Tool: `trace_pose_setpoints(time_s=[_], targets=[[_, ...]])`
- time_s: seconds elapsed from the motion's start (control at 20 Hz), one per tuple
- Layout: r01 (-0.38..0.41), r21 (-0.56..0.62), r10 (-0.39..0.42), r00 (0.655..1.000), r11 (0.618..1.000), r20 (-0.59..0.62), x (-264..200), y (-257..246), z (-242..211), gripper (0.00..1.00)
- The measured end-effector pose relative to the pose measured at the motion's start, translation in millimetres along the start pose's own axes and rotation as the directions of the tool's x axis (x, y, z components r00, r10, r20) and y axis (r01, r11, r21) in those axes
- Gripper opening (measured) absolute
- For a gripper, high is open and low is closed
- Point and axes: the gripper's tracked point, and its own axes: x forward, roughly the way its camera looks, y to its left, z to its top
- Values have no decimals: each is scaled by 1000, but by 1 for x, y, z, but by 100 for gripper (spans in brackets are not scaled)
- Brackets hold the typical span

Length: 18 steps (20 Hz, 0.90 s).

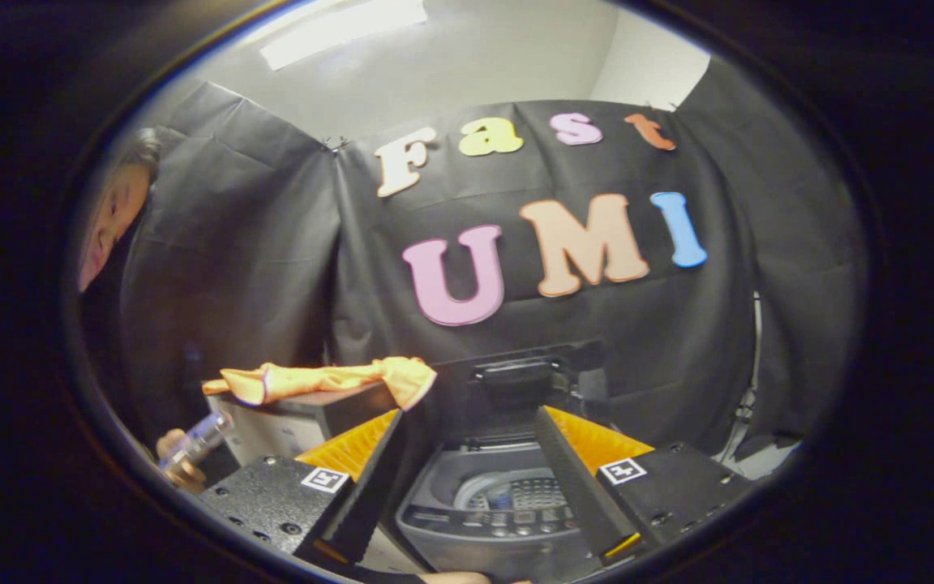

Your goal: Put the clothes into the washing machine and then close the washing machine lid.

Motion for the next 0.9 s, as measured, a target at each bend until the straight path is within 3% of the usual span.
trace_pose_setpoints(time_s=[0.2, 0.5, 0.7, 0.9], targets=[[-127, -2, 126, 986, 992, -109, 65, 74, 11, 97], [-300, 19, 296, 925, 954, -237, 140, 177, -1, 97], [-317, -85, 268, 895, 945, -357, 177, 195, -32, 96], [-299, -98, 212, 838, 949, -503, 193, 194, -73, 94]])
